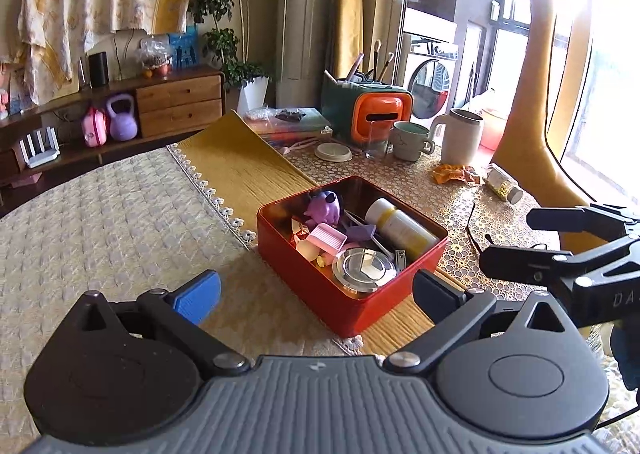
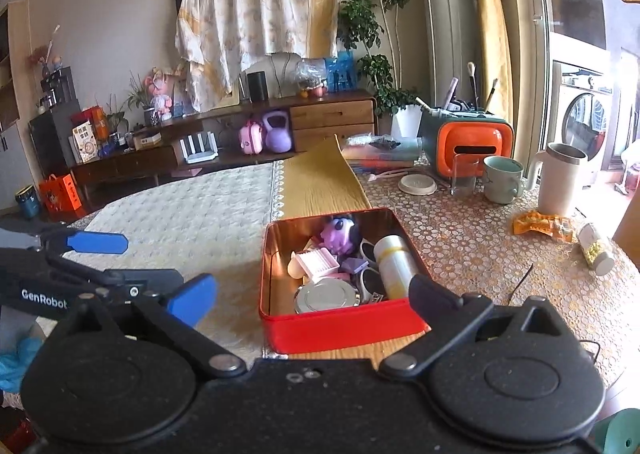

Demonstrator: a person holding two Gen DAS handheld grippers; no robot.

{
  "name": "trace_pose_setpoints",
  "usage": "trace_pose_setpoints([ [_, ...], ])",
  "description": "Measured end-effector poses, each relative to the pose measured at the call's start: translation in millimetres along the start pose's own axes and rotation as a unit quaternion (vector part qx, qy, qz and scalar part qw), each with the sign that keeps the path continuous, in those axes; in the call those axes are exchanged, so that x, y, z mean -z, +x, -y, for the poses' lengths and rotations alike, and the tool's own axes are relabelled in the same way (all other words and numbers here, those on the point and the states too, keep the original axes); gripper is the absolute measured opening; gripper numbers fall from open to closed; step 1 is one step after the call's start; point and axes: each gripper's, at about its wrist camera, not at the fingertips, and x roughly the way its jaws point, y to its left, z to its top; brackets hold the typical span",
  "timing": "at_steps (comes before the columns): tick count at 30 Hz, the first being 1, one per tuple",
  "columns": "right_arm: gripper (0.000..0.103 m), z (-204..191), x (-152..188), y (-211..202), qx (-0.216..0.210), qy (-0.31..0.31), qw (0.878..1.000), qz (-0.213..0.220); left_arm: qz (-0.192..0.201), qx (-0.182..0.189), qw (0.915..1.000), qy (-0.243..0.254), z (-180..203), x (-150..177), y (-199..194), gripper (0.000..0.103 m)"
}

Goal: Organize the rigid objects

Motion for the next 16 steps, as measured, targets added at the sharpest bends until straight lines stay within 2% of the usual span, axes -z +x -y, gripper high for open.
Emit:
trace_pose_setpoints([
  [16,0.103,-1,15,-9,0.004,0.025,1.000,-0.009,0.011,-0.012,0.9998,0.006,3,7,-6,0.103],
])
